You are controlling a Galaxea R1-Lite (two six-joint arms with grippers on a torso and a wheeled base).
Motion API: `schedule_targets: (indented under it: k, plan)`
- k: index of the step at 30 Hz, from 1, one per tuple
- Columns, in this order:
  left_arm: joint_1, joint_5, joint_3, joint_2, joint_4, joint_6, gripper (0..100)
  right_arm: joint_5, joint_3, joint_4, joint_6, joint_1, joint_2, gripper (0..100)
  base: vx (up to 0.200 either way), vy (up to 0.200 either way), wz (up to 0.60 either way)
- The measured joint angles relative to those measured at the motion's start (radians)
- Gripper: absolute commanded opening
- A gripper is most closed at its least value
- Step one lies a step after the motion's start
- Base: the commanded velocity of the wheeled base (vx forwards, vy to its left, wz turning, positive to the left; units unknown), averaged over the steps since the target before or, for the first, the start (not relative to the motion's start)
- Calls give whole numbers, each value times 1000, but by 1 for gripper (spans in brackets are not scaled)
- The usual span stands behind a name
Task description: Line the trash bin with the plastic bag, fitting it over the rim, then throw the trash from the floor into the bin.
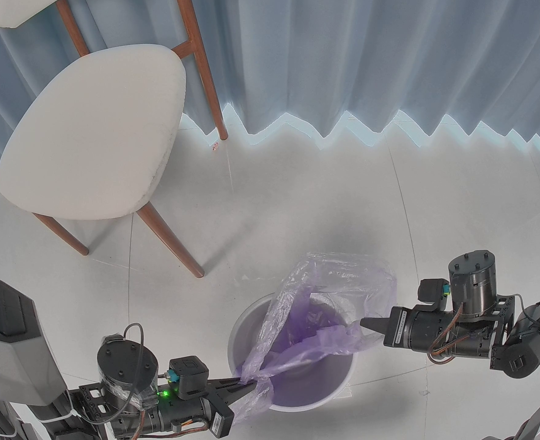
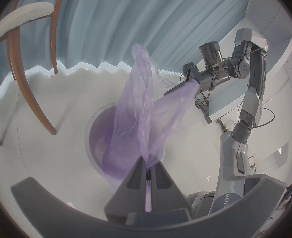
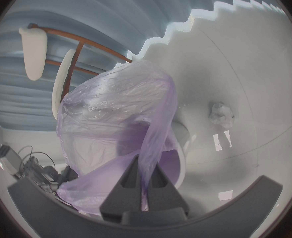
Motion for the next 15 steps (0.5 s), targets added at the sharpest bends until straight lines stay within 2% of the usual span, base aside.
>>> schedule_targets:
  k: [5,15]
  plan:
    - [4,1,-2,-1,0,-1,0,7,33,-2,-101,-42,-15,0,0,0,0]
    - [37,0,-19,-88,5,-3,0,42,54,-5,-124,-85,-5,0,0,0,0]
